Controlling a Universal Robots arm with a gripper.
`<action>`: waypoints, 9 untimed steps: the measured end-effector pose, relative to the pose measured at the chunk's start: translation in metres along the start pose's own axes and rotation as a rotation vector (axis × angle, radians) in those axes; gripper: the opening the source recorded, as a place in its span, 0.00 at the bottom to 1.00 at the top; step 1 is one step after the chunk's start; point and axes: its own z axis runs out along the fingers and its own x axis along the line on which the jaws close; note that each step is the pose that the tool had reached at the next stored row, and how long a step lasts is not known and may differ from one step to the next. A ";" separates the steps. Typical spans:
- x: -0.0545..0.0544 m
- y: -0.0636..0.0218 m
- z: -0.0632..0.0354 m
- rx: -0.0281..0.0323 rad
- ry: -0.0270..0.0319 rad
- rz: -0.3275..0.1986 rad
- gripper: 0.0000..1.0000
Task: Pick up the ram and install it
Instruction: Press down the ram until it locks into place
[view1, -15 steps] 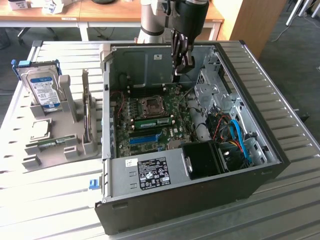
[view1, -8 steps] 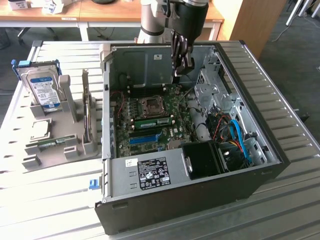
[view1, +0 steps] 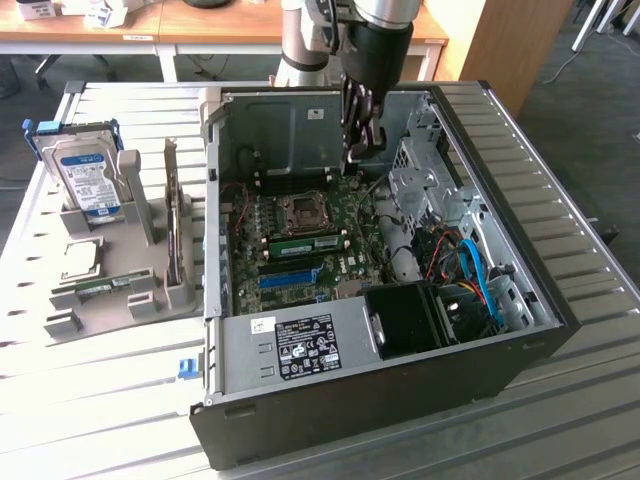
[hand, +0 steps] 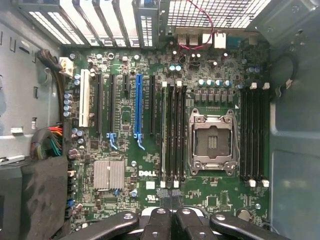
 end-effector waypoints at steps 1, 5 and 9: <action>0.000 -0.0001 0.0015 0.0000 0.0000 0.000 0.11; 0.000 -0.0003 0.0064 0.0005 -0.0001 0.000 0.11; 0.000 -0.0004 0.0095 0.0006 -0.0001 0.000 0.11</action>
